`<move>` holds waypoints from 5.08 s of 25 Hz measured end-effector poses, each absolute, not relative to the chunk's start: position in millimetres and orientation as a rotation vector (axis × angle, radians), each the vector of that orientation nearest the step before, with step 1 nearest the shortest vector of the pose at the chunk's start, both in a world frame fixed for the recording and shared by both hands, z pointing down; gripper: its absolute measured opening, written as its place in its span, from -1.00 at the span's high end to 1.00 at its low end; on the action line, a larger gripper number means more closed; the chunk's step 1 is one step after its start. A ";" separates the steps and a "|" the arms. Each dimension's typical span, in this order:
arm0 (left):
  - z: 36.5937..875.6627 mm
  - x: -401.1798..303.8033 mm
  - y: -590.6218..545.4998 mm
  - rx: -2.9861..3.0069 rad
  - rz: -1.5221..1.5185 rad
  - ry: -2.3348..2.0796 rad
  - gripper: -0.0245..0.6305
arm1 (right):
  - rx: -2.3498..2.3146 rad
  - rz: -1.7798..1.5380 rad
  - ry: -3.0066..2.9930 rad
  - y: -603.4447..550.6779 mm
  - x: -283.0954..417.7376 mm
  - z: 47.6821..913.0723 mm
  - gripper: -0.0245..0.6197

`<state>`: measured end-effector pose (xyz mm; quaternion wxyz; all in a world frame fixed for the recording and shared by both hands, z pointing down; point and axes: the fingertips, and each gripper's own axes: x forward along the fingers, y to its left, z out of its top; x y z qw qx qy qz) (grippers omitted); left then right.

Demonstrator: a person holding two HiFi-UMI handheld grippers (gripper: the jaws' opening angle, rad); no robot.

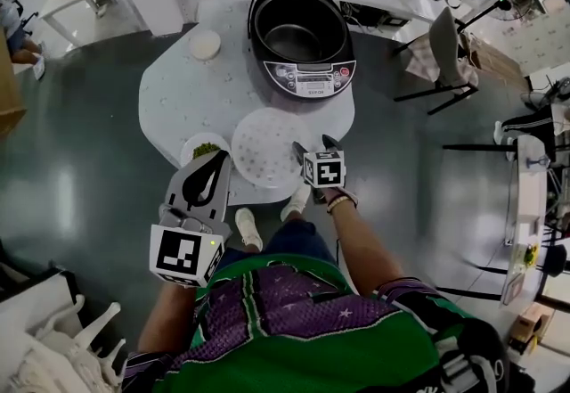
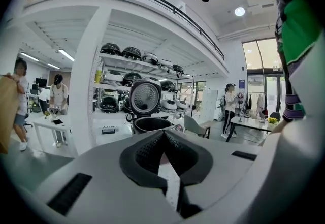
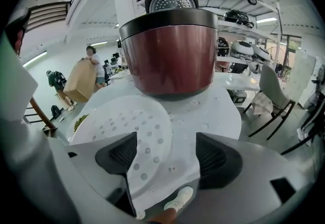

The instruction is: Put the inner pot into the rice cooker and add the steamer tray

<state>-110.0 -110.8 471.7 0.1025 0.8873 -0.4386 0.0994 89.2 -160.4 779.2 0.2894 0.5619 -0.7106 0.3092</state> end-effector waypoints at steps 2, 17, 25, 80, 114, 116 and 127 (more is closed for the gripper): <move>476.9 -103.5 -108.1 2.622 0.319 -1.264 0.86 | 1.507 0.809 -1.888 -161.2 90.6 779.8 -0.03; 487.1 -95.5 -108.0 2.609 0.353 -1.248 0.86 | 1.509 0.807 -1.868 -164.7 91.4 787.3 0.75; 487.5 -97.9 -108.8 2.609 0.350 -1.256 0.86 | 1.492 0.837 -1.874 -167.3 88.2 789.9 0.82; 371.0 -138.7 -152.2 2.637 0.037 -1.563 0.86 | 1.409 0.998 -2.384 -214.5 69.3 514.6 0.85; 355.3 -31.1 -282.0 2.539 0.018 -1.761 0.86 | 1.481 0.992 -2.440 -428.1 221.8 486.2 0.85; 357.7 -32.7 -282.5 2.520 0.018 -1.784 0.86 | 1.478 0.987 -2.436 -442.7 222.0 490.6 0.85; 377.4 -48.2 -283.7 2.406 0.063 -1.874 0.86 | 1.411 1.036 -2.325 -484.9 204.7 548.0 0.85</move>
